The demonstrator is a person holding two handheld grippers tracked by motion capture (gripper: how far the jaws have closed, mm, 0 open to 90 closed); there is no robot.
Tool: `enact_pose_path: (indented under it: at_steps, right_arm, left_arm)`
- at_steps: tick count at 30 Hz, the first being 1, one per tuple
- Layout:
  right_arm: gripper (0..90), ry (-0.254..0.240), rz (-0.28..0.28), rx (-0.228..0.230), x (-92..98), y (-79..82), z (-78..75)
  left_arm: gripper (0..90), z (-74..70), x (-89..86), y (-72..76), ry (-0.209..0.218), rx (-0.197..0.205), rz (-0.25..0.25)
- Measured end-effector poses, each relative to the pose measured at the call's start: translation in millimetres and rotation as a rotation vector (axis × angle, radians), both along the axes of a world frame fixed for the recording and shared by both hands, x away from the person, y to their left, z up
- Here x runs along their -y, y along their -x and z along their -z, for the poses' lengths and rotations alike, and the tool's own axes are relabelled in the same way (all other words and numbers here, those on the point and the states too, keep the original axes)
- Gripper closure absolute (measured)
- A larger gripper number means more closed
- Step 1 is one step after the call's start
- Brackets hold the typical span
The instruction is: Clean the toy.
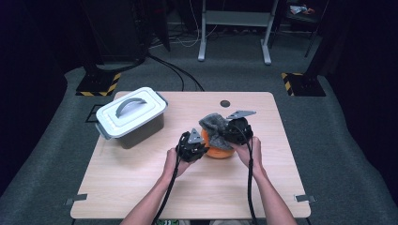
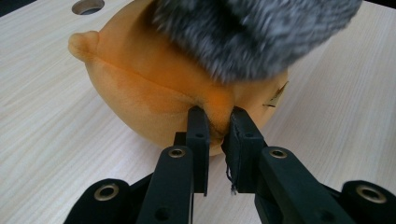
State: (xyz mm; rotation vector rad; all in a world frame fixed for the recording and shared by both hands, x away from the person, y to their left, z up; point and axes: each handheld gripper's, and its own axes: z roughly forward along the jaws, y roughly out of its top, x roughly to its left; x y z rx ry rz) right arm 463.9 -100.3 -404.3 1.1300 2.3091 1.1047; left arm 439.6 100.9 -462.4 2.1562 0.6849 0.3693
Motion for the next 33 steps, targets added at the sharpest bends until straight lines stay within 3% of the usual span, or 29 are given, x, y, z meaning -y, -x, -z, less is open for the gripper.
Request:
enact_pose_path:
  at_steps: [3, 6, 12, 21, 33]
  right_arm:
    - [75.6, 0.003, -0.020, -0.005, -9.6, -0.6, 2.4]
    - [75.7, 0.053, -0.035, -0.007, -18.2, -2.7, 7.8]
    - [75.8, 0.044, -0.018, -0.009, -18.9, -3.6, 11.8]
    - [75.8, 0.049, -0.001, 0.002, -5.9, -3.5, 11.7]
    - [75.7, 0.034, 0.080, -0.015, 27.5, -3.3, 15.6]
  left_arm:
    - [80.3, 0.6, 2.0, 0.6, 0.009, 0.003, 0.002]
    - [80.4, 0.9, 2.9, 0.7, 0.000, 0.001, -0.001]
    - [80.5, 2.2, 1.0, 0.2, 0.018, -0.012, -0.007]
    - [80.6, 2.1, 1.5, 0.9, 0.020, -0.010, -0.014]
    - [80.6, 3.6, 0.9, 0.3, 0.043, -0.026, -0.022]
